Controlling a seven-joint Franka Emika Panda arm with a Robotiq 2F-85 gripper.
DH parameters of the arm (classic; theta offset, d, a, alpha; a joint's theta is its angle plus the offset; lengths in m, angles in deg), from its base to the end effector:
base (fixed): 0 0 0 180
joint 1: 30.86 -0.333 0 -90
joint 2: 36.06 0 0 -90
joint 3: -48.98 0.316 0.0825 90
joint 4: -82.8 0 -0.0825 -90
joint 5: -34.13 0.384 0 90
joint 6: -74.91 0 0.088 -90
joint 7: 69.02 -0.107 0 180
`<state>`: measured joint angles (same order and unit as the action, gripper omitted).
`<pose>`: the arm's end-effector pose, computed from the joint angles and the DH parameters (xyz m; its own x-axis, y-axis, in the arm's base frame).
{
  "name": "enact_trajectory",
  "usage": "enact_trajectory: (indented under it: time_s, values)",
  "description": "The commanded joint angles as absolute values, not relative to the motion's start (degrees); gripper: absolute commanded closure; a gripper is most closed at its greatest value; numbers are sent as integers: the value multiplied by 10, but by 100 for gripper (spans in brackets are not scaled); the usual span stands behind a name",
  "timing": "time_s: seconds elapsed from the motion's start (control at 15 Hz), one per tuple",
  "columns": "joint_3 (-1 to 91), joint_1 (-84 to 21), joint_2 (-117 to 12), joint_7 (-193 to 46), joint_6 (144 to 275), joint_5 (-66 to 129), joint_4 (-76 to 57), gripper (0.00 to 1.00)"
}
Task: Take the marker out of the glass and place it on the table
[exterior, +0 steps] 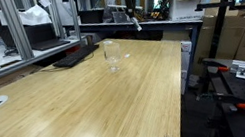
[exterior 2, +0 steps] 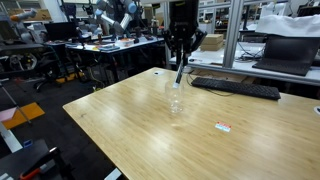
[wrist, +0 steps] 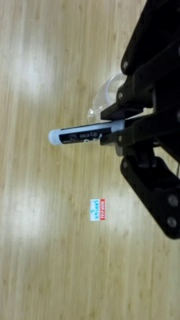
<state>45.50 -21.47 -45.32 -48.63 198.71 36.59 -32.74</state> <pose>0.5668 -0.1269 0.3719 0.9942 0.1077 -0.0074 0.1074 -0.9938 -0.0299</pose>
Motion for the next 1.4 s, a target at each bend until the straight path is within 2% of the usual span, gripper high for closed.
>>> enact_trajectory:
  time_s: [0.0,0.47,1.33]
  values:
    - [451,-204,-548,-443,1945,401,-265,95]
    - [471,-178,-726,-439,1920,407,-162,95]
    - [482,-178,-824,-473,1905,407,-62,95]
